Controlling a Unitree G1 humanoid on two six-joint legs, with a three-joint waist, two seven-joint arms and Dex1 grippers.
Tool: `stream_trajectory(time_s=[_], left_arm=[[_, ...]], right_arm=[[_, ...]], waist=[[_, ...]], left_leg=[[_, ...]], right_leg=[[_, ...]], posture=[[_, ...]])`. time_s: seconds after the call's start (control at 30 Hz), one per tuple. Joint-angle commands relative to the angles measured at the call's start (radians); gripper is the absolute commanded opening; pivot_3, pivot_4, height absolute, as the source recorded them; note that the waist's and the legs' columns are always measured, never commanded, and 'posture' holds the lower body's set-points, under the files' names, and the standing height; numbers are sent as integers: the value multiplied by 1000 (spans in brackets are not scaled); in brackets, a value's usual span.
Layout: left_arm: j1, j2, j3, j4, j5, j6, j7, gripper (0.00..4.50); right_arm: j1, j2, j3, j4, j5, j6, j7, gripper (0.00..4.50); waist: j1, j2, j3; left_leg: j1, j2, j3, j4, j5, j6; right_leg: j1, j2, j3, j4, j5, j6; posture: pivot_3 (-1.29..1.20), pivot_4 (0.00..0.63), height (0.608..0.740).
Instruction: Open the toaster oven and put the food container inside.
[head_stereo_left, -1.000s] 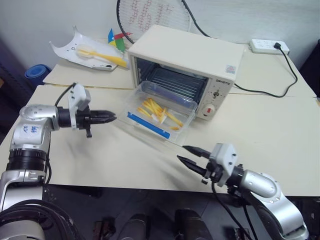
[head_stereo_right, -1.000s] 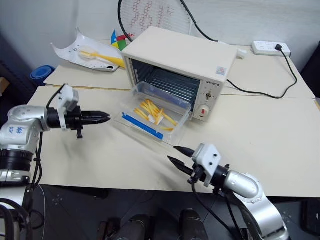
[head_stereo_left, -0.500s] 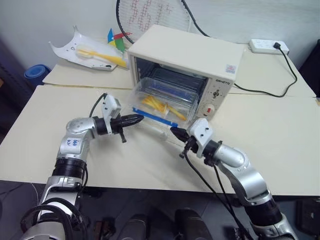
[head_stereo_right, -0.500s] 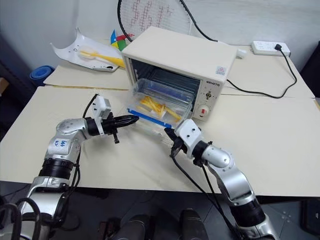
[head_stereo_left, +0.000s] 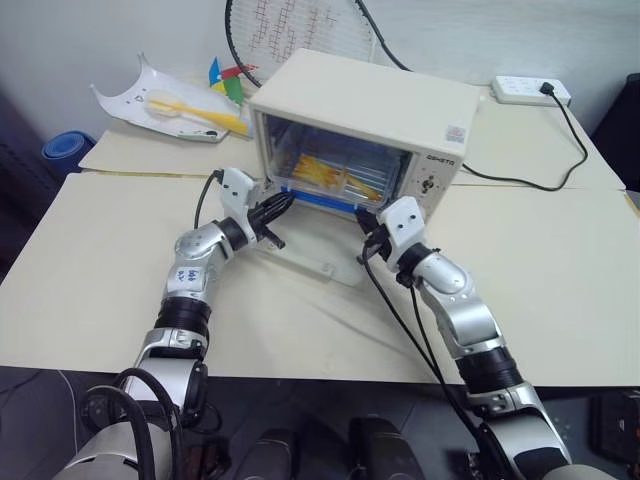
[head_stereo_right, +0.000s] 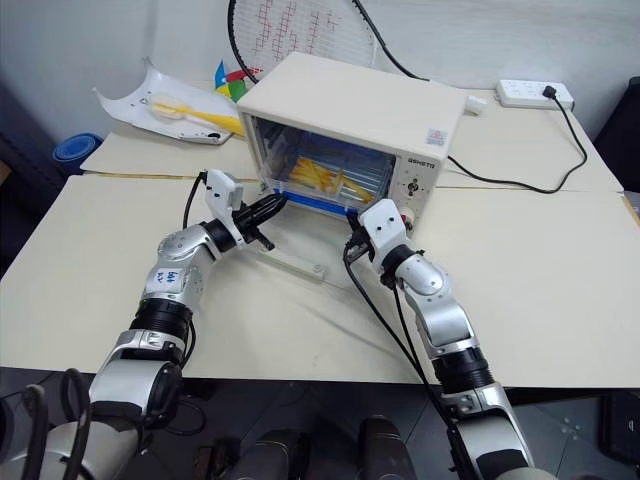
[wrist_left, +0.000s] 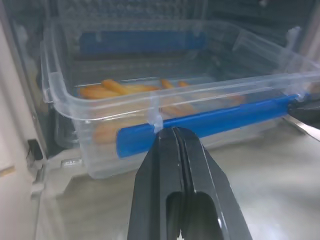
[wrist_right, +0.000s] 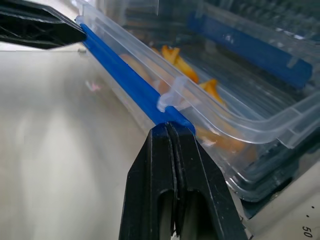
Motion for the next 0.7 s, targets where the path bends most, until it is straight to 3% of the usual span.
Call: stream_trajectory(time_s=[0.03,0.17,0.3,0.4,0.53,0.7], left_arm=[[-45,0,25,53,7,-68,22,0],[-43,38,26,56,-1,-74,-40,0],[24,138,45,-49,-56,-10,-192,0],[110,222,64,-193,-135,51,-346,611],[231,368,74,-325,-201,128,-556,1840],[353,503,74,-434,-225,183,-697,3431]], right_arm=[[-9,22,-41,-32,32,-13,0,30],[54,-5,-70,-137,81,23,51,30],[167,-108,-135,-300,191,85,175,30],[246,-202,-173,-345,232,124,248,0],[297,-295,-164,-284,206,114,331,0],[276,-288,-91,-173,167,58,404,0]], waist=[[-4,0,0],[-5,0,0],[-6,0,0],[-7,0,0],[-5,0,0],[-3,1,0]], left_leg=[[0,0,0,0,0,0],[0,0,0,1,0,0],[0,0,0,-1,0,0],[0,0,-1,-6,0,0],[1,0,-1,-6,0,0],[2,0,-1,-6,0,0]], right_leg=[[0,0,0,1,0,0],[0,0,0,2,0,0],[-1,0,0,1,0,0],[-1,0,1,0,0,0],[-1,0,1,-2,0,0],[0,0,2,-2,0,0]], posture=[[0,150,740],[0,150,740],[0,150,740],[0,150,740],[0,150,740],[0,150,740]])
